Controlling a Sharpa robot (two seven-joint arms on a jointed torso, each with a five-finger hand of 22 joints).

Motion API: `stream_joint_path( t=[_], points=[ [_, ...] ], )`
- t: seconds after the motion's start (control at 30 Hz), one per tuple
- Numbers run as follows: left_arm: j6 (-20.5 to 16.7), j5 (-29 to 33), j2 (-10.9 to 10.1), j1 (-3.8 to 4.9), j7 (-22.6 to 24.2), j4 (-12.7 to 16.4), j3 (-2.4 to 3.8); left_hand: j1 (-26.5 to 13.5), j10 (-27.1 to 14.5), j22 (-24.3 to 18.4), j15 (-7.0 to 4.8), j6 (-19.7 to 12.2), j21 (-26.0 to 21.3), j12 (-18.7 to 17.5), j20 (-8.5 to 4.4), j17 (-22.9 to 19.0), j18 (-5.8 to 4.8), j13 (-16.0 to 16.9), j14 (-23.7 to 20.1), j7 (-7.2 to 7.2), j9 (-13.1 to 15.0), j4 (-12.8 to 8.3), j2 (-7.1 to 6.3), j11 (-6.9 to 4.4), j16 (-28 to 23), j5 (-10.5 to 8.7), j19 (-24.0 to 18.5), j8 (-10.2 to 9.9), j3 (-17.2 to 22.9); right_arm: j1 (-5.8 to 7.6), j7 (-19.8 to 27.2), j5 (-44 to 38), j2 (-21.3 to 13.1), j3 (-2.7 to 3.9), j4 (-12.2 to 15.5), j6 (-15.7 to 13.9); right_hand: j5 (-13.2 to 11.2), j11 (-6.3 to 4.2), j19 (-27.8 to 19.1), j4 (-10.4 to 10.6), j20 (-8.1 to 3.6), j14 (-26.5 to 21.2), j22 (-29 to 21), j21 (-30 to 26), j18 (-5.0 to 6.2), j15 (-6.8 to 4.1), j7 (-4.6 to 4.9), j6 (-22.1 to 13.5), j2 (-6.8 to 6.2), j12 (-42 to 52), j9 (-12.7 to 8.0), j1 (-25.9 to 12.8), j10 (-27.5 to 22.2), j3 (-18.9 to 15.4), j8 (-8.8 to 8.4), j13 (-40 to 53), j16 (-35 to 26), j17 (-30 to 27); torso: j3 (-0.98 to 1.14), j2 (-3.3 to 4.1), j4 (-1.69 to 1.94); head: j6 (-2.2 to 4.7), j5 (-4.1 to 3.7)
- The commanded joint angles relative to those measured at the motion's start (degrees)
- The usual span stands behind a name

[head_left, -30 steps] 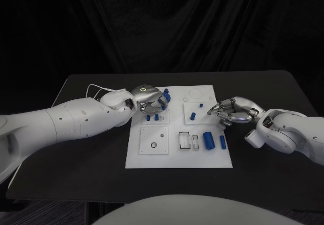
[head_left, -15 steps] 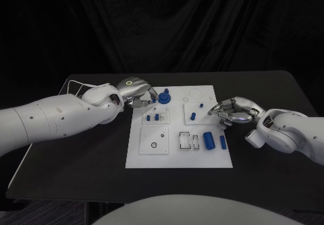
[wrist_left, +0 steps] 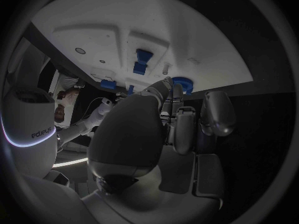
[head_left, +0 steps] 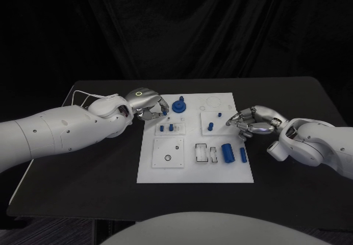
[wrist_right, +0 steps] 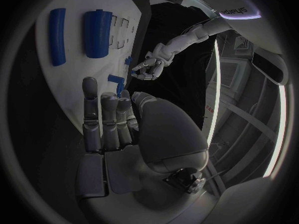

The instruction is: Assemble the parts on the task board

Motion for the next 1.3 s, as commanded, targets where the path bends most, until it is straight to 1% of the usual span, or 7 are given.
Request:
stream_joint_path(
  t=[0.03,0.2,0.33,0.57,0.7,1.0,1.3],
  points=[
    [1.4,-0.2,0.5,-0.20,-0.3,-0.4,0.03,-0.4,0.2,8.1,-0.07,-0.1,-0.2,-0.4,0.07,-0.1,-0.40,-0.1,-0.1,0.17,0.0,0.1,0.00,0.31,-0.3,-0.26,0.0,0.1,-0.4,-0.14,-0.9,0.1,-0.1,0.04,0.1,1.1,0.1,-0.04,-0.2,0.3,-0.06,-0.3,0.0,-0.2,0.86,-0.05,-0.16,0.1,0.34,0.3,-0.1,-0.5,-0.5,0.1,0.39,-0.1,0.0,0.0,-0.05,0.03,0.08,-0.01,0.08],
    [1.9,-0.2,1.3,-0.62,-0.4,-1.2,0.02,-0.4,0.3,8.0,0.03,-0.8,-0.4,-0.7,0.12,-0.3,-0.38,-0.2,-0.2,0.25,-0.2,-0.1,0.06,0.43,-0.5,-0.32,-0.1,-0.4,-0.3,-0.14,-0.9,0.1,0.1,0.04,0.0,1.2,0.1,-0.04,-0.2,0.3,-0.06,-0.3,0.0,-0.3,0.87,-0.05,-0.16,0.1,0.34,0.3,-0.1,-0.5,-0.5,0.1,0.40,-0.1,0.0,-0.1,-0.10,0.07,-0.04,-0.01,0.27],
    [2.2,-0.2,1.8,-0.96,-0.3,-1.6,0.02,-0.4,0.3,8.0,0.04,-0.7,-0.5,-0.7,0.13,-0.3,-0.37,-0.2,-0.3,0.27,-0.2,-0.1,0.10,0.44,-0.5,-0.33,-0.1,-0.4,-0.3,-0.14,-0.8,0.1,0.2,0.03,0.0,1.3,0.1,-0.04,-0.2,0.3,-0.06,-0.3,0.0,-0.3,0.87,-0.05,-0.16,0.1,0.34,0.3,-0.1,-0.5,-0.5,0.1,0.40,-0.1,0.0,-0.1,0.03,0.06,-0.27,-0.01,0.27],
    [2.0,-0.2,2.2,-1.21,-0.2,-1.8,0.02,-0.4,0.3,8.0,0.06,-0.7,-0.4,-0.8,0.14,-0.4,-0.38,-0.2,-0.3,0.31,-0.2,-0.1,0.18,0.47,-0.5,-0.34,-0.1,-0.4,-0.3,-0.15,-0.8,0.1,0.2,0.03,-0.1,1.2,0.1,-0.04,-0.2,0.3,-0.06,-0.3,0.0,-0.3,0.87,-0.05,-0.16,0.1,0.34,0.3,-0.1,-0.5,-0.5,0.1,0.40,-0.1,0.0,-0.1,0.14,0.03,0.04,-0.01,-0.10],
    [2.0,-0.2,2.3,-1.27,-0.2,-1.9,0.02,-0.5,0.4,8.0,0.07,-0.6,-0.4,-0.8,0.15,-0.4,-0.38,-0.2,-0.3,0.32,-0.2,0.0,0.22,0.48,-0.5,-0.34,-0.1,-0.4,-0.3,-0.15,-0.8,0.1,0.1,0.03,-0.1,1.2,0.1,-0.04,-0.2,0.3,-0.06,-0.3,0.0,-0.3,0.87,-0.05,-0.16,0.1,0.34,0.3,-0.1,-0.5,-0.5,0.1,0.40,-0.1,0.0,-0.1,0.20,-0.02,-0.08,-0.01,0.07],
    [2.0,-0.2,2.5,-1.32,-0.2,-1.9,0.02,-0.6,0.5,8.0,0.09,-0.6,-0.6,-0.8,0.17,-0.4,-0.34,-0.2,-0.3,0.36,-0.2,0.0,0.28,0.51,-0.6,-0.36,-0.2,-0.4,-0.3,-0.16,-0.8,0.1,0.2,0.03,-0.2,1.3,0.1,-0.05,-0.2,0.3,-0.06,-0.3,0.0,-0.3,0.87,-0.05,-0.17,0.1,0.37,0.4,-0.1,-0.5,-0.5,0.1,0.44,-0.2,0.0,-0.1,0.08,-0.05,-0.24,-0.01,0.24],
    [2.0,-0.2,2.9,-1.33,-0.2,-2.0,0.02,-0.6,0.6,7.9,0.09,-0.6,-0.7,-0.8,0.18,-0.5,-0.33,-0.1,-0.3,0.38,-0.2,0.0,0.31,0.52,-0.6,-0.36,-0.2,-0.4,-0.3,-0.16,-0.9,0.1,0.3,0.03,-0.2,1.4,0.1,-0.06,-0.1,0.3,-0.06,-0.3,0.1,-0.3,0.87,-0.05,-0.17,0.1,0.41,0.4,-0.1,-0.5,-0.5,0.2,0.45,-0.2,0.0,-0.1,0.12,-0.05,-0.07,-0.01,0.27]
  ],
)
